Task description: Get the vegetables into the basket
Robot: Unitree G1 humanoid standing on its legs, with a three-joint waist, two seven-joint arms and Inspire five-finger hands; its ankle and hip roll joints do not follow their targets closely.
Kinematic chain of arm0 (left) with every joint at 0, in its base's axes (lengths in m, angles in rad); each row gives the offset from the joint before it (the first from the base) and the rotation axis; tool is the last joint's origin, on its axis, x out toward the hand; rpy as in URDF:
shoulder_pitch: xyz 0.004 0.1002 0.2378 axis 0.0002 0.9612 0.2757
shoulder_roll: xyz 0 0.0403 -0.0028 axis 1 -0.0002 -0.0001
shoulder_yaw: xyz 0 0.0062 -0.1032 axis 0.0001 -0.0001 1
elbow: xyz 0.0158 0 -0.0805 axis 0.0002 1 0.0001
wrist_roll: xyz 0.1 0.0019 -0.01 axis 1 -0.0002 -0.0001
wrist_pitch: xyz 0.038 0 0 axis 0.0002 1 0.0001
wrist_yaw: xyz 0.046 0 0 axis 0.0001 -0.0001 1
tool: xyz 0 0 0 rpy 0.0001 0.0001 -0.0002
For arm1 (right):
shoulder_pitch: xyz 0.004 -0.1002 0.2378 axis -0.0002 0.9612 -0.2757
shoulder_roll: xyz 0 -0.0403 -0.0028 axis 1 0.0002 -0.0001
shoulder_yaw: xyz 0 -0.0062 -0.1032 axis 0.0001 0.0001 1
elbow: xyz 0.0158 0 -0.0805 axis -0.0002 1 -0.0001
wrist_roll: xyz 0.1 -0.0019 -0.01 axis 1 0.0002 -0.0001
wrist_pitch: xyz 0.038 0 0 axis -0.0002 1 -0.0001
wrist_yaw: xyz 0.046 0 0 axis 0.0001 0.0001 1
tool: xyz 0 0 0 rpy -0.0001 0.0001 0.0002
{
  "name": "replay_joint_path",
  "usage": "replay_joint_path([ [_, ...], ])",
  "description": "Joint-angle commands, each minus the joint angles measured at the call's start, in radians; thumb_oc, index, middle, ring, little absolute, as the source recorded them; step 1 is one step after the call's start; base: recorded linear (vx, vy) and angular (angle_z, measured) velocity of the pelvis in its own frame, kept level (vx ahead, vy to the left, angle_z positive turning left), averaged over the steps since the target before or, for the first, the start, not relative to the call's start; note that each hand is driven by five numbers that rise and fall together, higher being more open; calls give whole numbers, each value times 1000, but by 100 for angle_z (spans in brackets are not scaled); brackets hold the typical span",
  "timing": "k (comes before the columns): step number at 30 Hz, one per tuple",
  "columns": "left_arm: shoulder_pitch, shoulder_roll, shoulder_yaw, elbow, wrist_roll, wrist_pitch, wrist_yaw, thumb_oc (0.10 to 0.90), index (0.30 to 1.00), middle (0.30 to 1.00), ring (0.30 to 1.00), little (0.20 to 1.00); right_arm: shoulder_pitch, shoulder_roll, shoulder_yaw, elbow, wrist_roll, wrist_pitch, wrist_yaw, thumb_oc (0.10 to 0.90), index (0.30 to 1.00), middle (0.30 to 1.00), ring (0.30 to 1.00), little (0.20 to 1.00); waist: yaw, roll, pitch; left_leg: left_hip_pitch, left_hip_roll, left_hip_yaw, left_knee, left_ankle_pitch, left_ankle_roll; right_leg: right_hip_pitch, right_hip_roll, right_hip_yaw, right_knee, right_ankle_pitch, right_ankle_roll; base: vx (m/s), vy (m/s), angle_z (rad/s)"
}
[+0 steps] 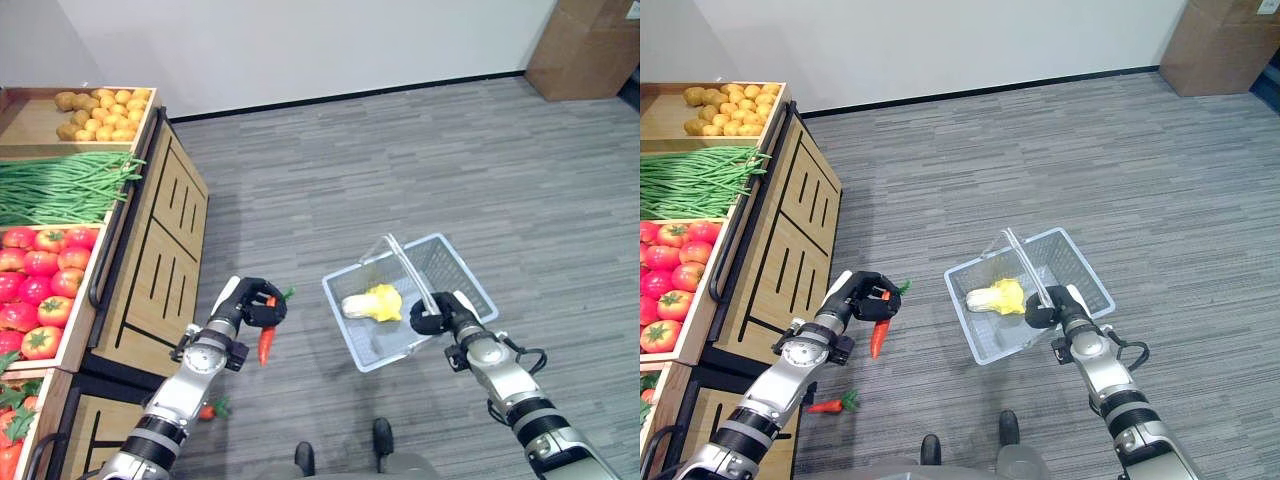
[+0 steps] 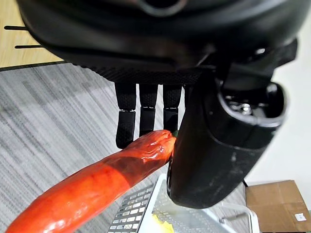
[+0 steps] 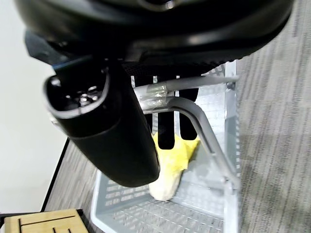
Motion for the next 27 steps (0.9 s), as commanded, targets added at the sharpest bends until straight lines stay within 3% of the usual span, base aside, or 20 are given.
replay_joint_path([
  [1, -161, 11, -25, 57, 68, -48, 55, 400, 300, 300, 300, 300, -85, 1, -6, -116, -7, -89, -11, 400, 300, 300, 300, 300, -40, -60, -96, -31, 10, -13, 1, -1, -30, 78, -76, 7, 23, -71, 100, -22, -9, -13],
  [13, -278, -121, -119, 267, 102, -26, 106, 400, 300, 300, 300, 300, -56, 50, 106, -313, 21, -105, 38, 400, 300, 300, 300, 300, -102, -14, -84, -43, 17, 37, 1, 5, -39, 37, -75, 47, 22, -58, 101, -14, -10, -14],
  [18, -345, -212, -182, 426, 116, -20, 131, 400, 300, 300, 300, 300, -75, 62, 177, -396, 48, -132, 38, 400, 300, 300, 300, 300, -140, 20, -67, -50, 20, 70, 1, 2, -46, 15, -73, 71, 15, -54, 105, -27, -7, -12],
  [27, -393, -306, -238, 634, 144, -13, 137, 400, 300, 300, 300, 300, -94, 72, 267, -470, 71, -158, 52, 400, 300, 300, 300, 300, -168, 42, -54, -58, 26, 86, 1, 11, -55, 1, -67, 83, 12, -48, 102, -11, -22, -9],
])
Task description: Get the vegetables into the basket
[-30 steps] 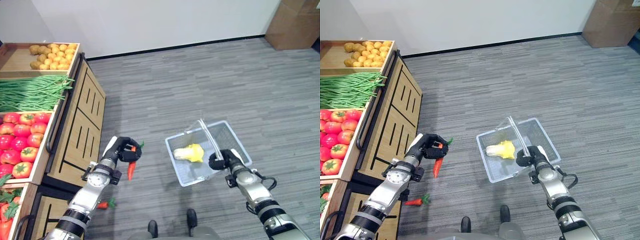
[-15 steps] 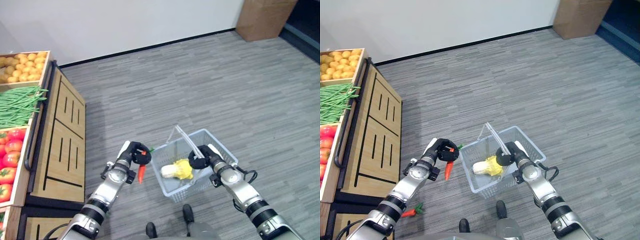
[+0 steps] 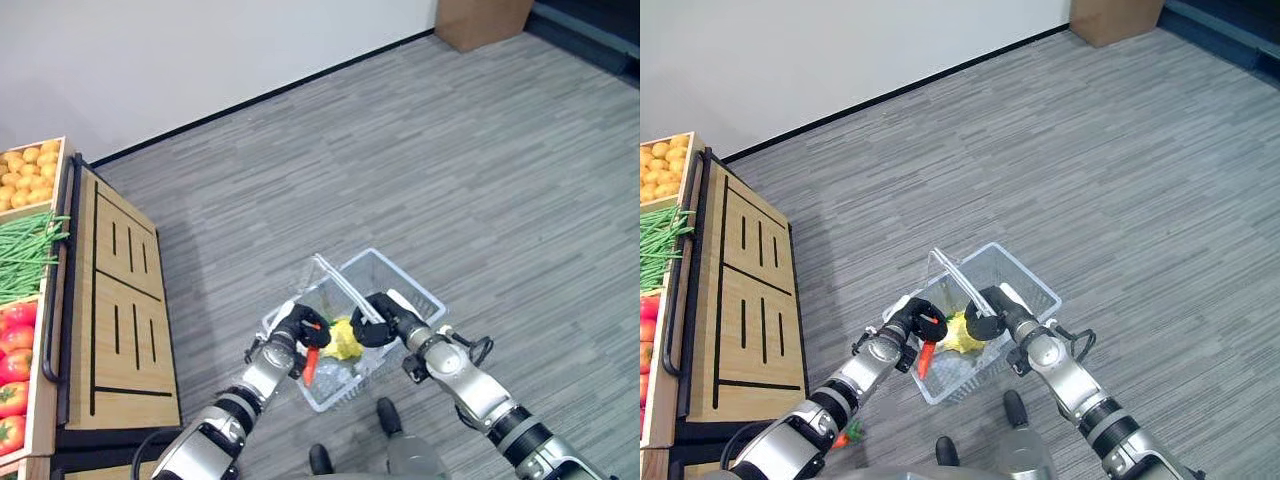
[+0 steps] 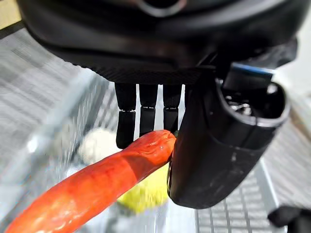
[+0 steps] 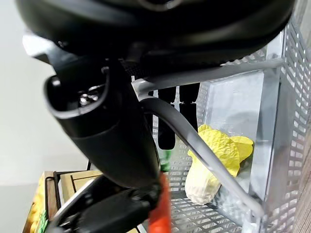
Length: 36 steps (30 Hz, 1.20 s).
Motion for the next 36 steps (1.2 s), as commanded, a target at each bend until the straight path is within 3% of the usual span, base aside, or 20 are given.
replay_joint_path([
  [1, -148, 21, -50, 106, 65, -52, 34, 400, 300, 300, 300, 300, -135, 67, 10, -187, 67, -178, -11, 400, 300, 300, 300, 300, -27, -44, -42, -17, 20, -25, 1, 9, -57, 91, -87, -15, 12, -58, 91, -2, -17, -4],
  [7, -183, -15, -74, 181, 79, -55, 45, 400, 300, 300, 300, 300, -180, 76, 59, -207, 94, -200, -16, 400, 300, 300, 300, 300, -39, -36, -37, -23, 26, -16, 1, 14, -64, 82, -86, -8, 9, -55, 91, -3, -8, -4],
  [8, -197, -21, -82, 200, 89, -54, 46, 549, 509, 509, 509, 509, -192, 76, 73, -220, 99, -204, -15, 400, 300, 300, 300, 300, -44, -34, -34, -25, 28, -14, 1, 16, -66, 76, -85, -7, 9, -52, 91, -10, -13, -10],
  [9, -199, -22, -82, 200, 91, -54, 48, 780, 833, 833, 833, 833, -193, 74, 75, -223, 100, -204, -17, 400, 300, 300, 300, 300, -44, -33, -33, -27, 28, -13, 1, 17, -67, 74, -85, -6, 9, -52, 90, -10, -13, -9],
  [10, -200, -22, -82, 200, 91, -54, 48, 900, 1000, 1000, 1000, 1000, -193, 74, 75, -223, 100, -204, -17, 400, 300, 300, 300, 300, -44, -33, -33, -27, 28, -13, 1, 17, -67, 74, -85, -6, 9, -52, 90, 4, -13, -6],
  [18, -211, -28, -96, 209, 114, -55, 53, 900, 1000, 1000, 1000, 1000, -189, 78, 92, -242, 127, -212, -14, 400, 300, 300, 300, 300, -46, -35, -30, -27, 32, -10, 1, 15, -70, 77, -83, -11, 8, -52, 90, 4, -13, -2],
  [28, -188, -12, -99, 205, 130, -58, 42, 900, 1000, 1000, 1000, 1000, -194, 84, 82, -199, 111, -207, -31, 400, 300, 300, 300, 300, -28, -58, -37, -15, 35, -24, 1, 10, -68, 100, -80, -31, 7, -60, 90, 2, -1, 1],
  [36, -58, 86, -69, 107, 137, -79, -20, 900, 1000, 1000, 1000, 1000, -102, 41, -57, -93, 47, -176, -53, 400, 300, 300, 300, 300, 15, -86, -70, 9, 33, -59, 1, -5, -60, 148, -83, -70, 8, -76, 83, 30, -1, 17],
])
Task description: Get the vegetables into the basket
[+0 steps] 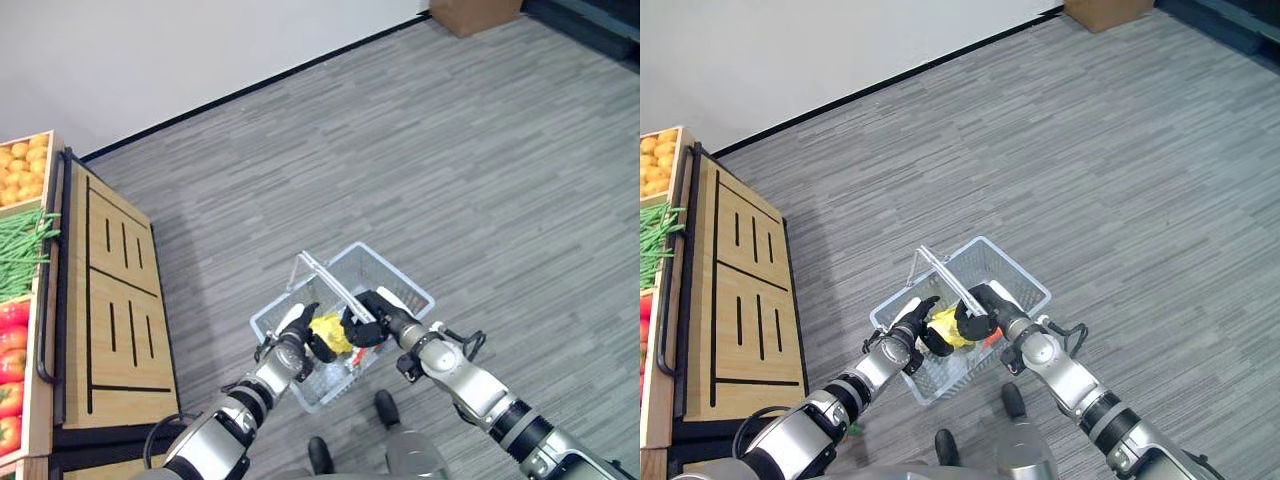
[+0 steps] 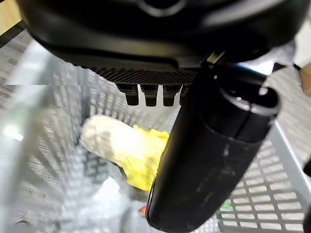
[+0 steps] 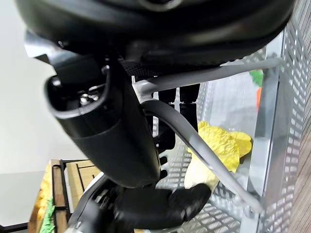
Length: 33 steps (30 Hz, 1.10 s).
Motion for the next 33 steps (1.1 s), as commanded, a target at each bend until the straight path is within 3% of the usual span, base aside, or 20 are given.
replay_joint_path([
  [1, -7, 78, 11, 52, 70, -40, -2, 900, 1000, 1000, 1000, 1000, -44, 90, -129, -69, -16, -168, -29, 400, 300, 300, 300, 300, 17, -86, -116, -5, 18, -46, 1, -3, -54, 126, -91, -44, 9, -75, 87, -8, 8, 23],
  [12, 186, 203, 175, 118, 75, -45, -44, 900, 1000, 1000, 1000, 1000, 119, 52, -371, 200, -83, -148, -73, 400, 300, 300, 300, 300, 79, -135, -159, 8, 4, -109, 1, 2, -37, 158, -95, -91, 28, -83, 80, 0, 21, 16],
  [20, 277, 188, 248, 240, 58, -47, -48, 900, 1000, 1000, 1000, 1000, 189, 82, -437, 378, -72, -158, -95, 400, 300, 300, 300, 300, 90, -145, -170, 8, -4, -124, 1, 0, -28, 159, -98, -96, 33, -85, 82, -12, 15, 7],
  [33, 338, 160, 317, 423, 18, -60, -51, 900, 1000, 1000, 1000, 1000, 193, 166, -470, 913, -2, -166, -110, 400, 300, 300, 300, 300, 100, -149, -173, 0, -9, -135, 1, 2, -26, 154, -100, -100, 26, -77, 83, 0, 0, 0],
])
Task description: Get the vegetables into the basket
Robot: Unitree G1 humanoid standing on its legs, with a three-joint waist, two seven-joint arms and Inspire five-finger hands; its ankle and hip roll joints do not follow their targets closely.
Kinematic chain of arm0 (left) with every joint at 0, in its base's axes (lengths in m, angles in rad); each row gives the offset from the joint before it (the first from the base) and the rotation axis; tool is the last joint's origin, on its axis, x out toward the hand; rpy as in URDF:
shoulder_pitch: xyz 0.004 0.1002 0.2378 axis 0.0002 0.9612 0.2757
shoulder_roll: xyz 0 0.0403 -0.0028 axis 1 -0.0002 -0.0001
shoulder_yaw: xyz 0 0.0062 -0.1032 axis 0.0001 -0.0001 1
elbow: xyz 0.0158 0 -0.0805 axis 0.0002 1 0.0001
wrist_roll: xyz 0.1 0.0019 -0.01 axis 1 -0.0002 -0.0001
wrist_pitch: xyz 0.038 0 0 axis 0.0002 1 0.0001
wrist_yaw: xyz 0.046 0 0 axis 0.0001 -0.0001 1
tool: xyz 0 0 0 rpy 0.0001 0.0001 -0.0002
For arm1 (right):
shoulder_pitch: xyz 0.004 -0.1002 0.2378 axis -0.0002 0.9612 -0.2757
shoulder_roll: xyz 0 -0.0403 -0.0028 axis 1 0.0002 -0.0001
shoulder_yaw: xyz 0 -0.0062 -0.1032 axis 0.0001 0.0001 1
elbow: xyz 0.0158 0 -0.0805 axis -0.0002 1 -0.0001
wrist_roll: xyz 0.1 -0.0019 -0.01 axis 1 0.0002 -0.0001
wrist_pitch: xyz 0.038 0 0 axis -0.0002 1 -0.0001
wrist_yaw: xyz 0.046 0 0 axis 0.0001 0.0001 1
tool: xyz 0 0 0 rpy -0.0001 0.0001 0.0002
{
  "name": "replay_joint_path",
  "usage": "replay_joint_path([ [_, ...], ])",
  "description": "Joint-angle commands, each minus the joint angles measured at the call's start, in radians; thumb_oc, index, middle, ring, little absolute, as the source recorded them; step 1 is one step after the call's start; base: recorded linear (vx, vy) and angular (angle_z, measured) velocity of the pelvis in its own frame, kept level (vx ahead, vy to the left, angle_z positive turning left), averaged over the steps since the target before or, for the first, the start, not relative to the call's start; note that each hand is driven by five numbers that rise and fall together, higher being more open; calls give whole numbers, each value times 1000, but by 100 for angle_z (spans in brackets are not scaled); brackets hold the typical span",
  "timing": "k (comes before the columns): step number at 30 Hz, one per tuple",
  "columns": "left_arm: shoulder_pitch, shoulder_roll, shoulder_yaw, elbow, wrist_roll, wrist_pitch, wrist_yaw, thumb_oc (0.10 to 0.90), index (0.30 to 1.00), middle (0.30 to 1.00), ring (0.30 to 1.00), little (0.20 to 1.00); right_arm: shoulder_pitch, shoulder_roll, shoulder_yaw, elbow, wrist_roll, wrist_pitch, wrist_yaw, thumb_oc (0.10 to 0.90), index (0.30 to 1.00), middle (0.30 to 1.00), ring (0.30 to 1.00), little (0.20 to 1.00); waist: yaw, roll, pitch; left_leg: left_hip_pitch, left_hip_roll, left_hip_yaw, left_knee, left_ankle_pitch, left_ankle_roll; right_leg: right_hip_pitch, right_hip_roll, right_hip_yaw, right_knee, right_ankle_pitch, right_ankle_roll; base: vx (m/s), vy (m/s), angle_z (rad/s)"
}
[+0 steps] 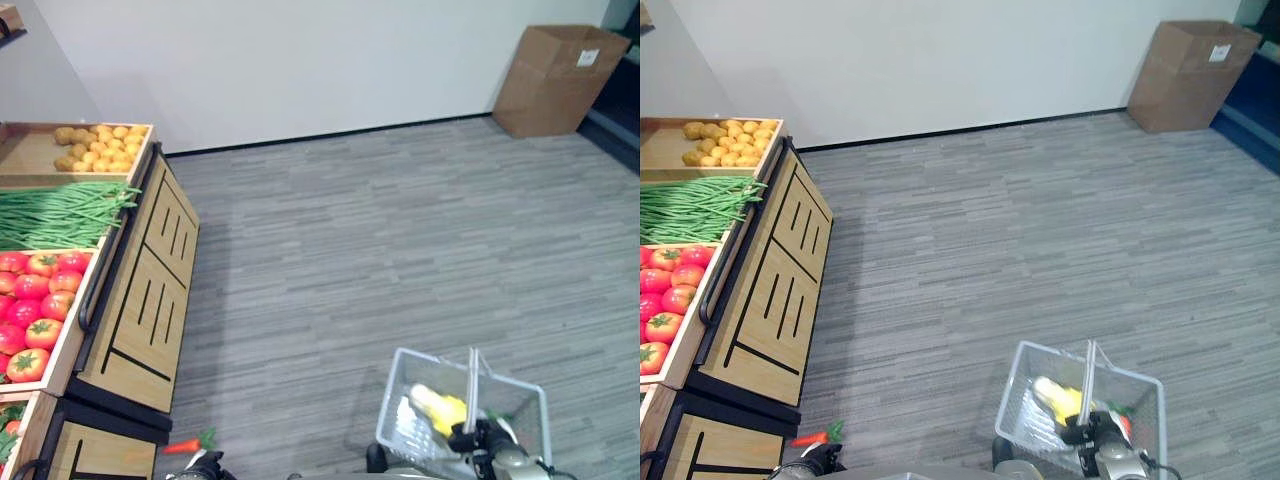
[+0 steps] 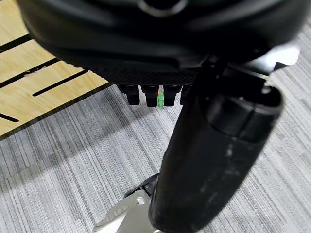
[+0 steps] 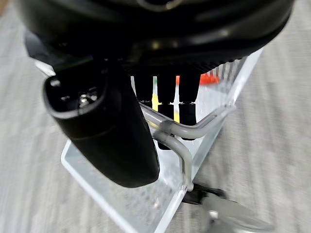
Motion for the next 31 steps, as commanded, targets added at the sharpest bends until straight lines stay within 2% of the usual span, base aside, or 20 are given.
replay_joint_path([
  [1, -73, 36, 10, 77, 1, -19, 29, 900, 1000, 1000, 1000, 1000, -54, -2, -16, -2, 30, -62, -10, 400, 300, 300, 300, 300, -15, -42, -17, -35, -6, -39, 6, 20, -26, 79, -84, -17, 26, -44, 95, 0, 0, 0],
  [3, -68, 35, 16, 89, 0, -18, 32, 900, 1000, 1000, 1000, 1000, -51, 3, -18, 16, 30, -60, -9, 400, 300, 300, 300, 300, -15, -42, -18, -36, -7, -39, 6, 20, -26, 79, -84, -17, 26, -44, 95, 0, 0, 0],
  [5, -47, 28, 47, 125, -24, -15, 36, 900, 1000, 1000, 1000, 1000, -41, 22, -37, 109, 44, -59, -5, 400, 300, 300, 300, 300, -12, -42, -18, -29, -7, -41, 6, 9, -26, 88, -84, -18, 22, -52, 95, 0, 0, 0],
  [10, -37, 24, 62, 146, -31, -17, 37, 900, 1000, 1000, 1000, 1000, -24, 44, -50, 182, 52, -58, 1, 400, 300, 300, 300, 300, -12, -45, -18, -38, -7, -45, 6, 20, -27, 79, -84, -24, 22, -42, 93, -8, -1, 0],
  [31, -47, 20, 38, 140, -29, -38, 27, 900, 1000, 1000, 1000, 1000, -34, 60, 20, 195, -20, -61, 31, 400, 300, 300, 300, 300, -4, -54, -15, -29, -9, -53, 6, 6, -24, 95, -85, -34, 21, -56, 92, 3, 0, 0],
])
